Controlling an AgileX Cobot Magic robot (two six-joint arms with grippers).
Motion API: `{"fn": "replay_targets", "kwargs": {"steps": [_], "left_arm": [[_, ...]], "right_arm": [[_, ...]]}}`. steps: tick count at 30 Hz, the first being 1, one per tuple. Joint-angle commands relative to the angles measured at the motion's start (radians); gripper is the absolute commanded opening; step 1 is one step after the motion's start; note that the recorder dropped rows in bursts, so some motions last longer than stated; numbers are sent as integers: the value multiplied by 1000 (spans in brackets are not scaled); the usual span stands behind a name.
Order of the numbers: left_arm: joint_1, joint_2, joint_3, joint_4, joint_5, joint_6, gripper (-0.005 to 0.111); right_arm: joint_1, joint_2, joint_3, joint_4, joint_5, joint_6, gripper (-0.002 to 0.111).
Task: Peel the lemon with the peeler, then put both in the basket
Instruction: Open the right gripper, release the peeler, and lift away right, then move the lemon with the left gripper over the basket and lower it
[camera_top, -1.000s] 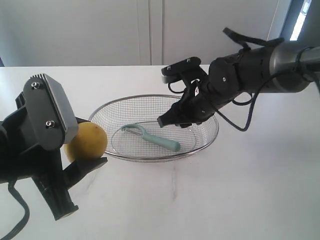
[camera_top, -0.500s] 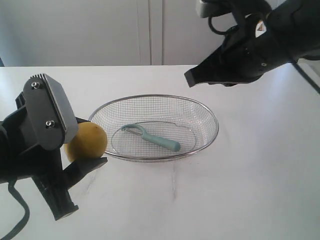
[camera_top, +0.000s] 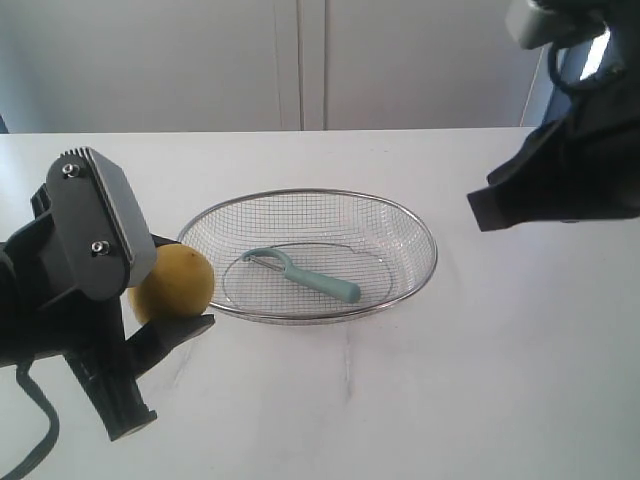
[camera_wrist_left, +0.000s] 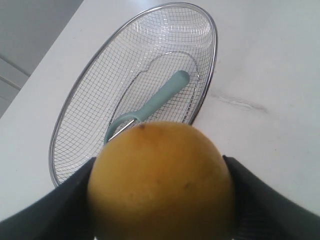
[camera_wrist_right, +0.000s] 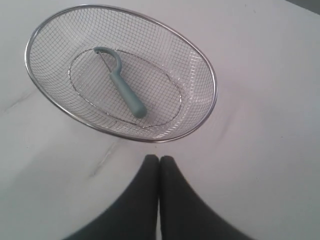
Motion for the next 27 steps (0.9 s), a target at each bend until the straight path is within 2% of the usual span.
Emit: {"fn": "replay_targets", "kwargs": {"steps": [1,9,17,20,27], "left_arm": [[-2,-5,4,-8,-9,-12,0],[-2,-5,4,-8,21,-12,0],[-2,-5,4,-8,152,-7,0],[-2,-5,4,-28,199,-59,0],[-2,10,-65,-61,340,-312,0]], "right_arm": [[-3,-73,38,0,19,5,0],[-3,-121,41,0,36,27,0],[-3,-121,41,0,36,27,0],[-3,-121,41,0,36,27,0],[-3,-121,41,0,36,27,0]]}}
